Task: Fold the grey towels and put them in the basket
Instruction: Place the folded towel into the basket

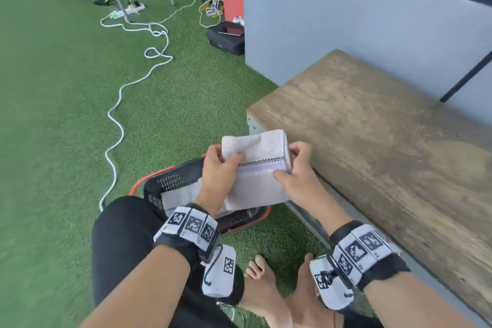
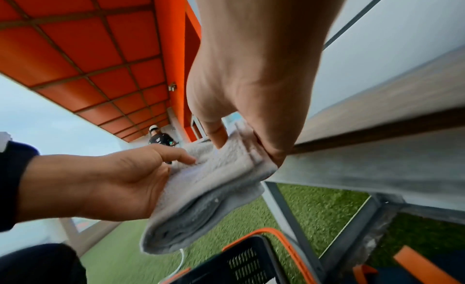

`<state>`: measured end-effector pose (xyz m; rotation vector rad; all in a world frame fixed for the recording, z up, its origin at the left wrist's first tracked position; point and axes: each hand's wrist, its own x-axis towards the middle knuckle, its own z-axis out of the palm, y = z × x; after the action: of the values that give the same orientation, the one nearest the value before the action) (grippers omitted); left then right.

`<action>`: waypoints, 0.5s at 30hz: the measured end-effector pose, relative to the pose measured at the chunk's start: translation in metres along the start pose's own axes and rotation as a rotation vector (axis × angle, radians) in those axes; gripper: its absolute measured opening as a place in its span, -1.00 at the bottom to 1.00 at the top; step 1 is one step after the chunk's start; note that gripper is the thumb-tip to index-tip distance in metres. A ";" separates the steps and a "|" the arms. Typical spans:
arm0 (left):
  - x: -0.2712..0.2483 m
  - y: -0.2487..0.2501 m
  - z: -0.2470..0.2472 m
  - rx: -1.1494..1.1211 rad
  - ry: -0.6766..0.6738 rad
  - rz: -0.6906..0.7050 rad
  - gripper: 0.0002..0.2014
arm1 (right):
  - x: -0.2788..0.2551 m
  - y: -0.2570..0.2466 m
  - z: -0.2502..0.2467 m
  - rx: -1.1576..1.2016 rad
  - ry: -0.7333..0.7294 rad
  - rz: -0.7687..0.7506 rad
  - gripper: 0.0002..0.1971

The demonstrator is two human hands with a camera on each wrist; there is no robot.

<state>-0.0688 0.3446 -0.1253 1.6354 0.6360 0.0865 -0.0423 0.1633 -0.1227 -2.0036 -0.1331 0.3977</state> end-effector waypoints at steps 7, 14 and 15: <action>0.064 -0.084 -0.030 0.117 0.152 -0.266 -0.58 | 0.056 0.023 0.087 -0.230 -0.131 -0.009 -0.53; 0.107 -0.161 -0.041 0.277 0.171 -0.400 -0.71 | 0.101 0.075 0.155 -0.377 -0.354 0.007 -0.79; 0.111 -0.168 -0.045 0.313 0.197 -0.401 -0.82 | 0.107 0.082 0.165 -0.376 -0.383 0.015 -0.81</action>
<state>-0.0524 0.4395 -0.3079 1.7769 1.1642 -0.1538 -0.0034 0.2955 -0.2855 -2.2749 -0.4607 0.8130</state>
